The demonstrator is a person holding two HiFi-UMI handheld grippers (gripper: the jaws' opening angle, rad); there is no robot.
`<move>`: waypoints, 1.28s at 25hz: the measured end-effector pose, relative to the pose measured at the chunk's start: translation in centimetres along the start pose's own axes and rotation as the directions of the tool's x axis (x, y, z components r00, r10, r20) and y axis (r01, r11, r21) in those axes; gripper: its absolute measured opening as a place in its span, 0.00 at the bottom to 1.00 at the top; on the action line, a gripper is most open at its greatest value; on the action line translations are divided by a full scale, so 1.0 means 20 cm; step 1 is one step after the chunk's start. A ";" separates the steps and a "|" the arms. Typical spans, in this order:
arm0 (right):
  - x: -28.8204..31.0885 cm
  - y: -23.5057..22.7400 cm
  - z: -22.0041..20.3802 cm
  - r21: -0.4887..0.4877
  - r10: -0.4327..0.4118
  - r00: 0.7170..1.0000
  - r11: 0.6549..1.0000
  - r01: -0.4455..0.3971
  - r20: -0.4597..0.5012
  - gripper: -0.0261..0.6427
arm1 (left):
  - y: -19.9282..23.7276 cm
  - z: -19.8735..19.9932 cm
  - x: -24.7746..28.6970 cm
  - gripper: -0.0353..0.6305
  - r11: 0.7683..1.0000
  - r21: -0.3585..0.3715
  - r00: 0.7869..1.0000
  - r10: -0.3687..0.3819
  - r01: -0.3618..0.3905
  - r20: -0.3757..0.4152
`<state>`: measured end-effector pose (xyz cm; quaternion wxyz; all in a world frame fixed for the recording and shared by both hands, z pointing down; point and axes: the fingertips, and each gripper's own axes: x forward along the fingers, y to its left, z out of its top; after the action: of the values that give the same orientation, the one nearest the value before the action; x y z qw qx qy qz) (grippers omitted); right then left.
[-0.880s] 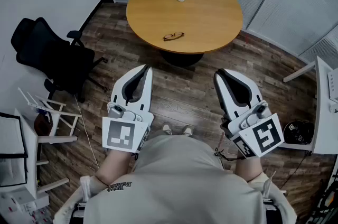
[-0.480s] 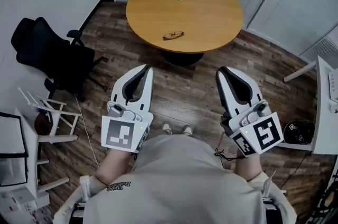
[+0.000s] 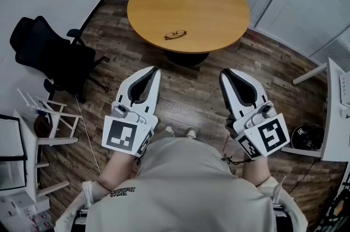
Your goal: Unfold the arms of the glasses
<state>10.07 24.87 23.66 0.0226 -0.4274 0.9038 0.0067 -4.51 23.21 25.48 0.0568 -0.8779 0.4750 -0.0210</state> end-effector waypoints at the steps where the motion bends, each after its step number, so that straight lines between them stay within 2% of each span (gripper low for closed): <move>1: -0.01 -0.02 -0.01 0.006 0.004 1.000 1.000 -0.004 -0.002 0.10 | -0.01 0.00 0.01 0.09 1.000 0.000 1.000 0.003 -0.003 0.003; 17: -0.11 -0.21 -0.07 0.039 0.033 0.999 0.999 -0.034 0.013 0.10 | -0.17 0.02 0.11 0.09 0.999 -0.012 0.999 0.038 -0.038 0.017; 32: 0.08 -0.28 -0.14 0.092 0.057 0.998 0.994 -0.057 0.001 0.10 | -0.02 -0.08 0.20 0.09 0.998 -0.022 0.998 0.065 -0.066 -0.019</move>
<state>13.34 19.93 26.47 0.0414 -0.4000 0.9149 -0.0348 -2.15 19.98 26.98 0.0432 -0.8622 0.5042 -0.0218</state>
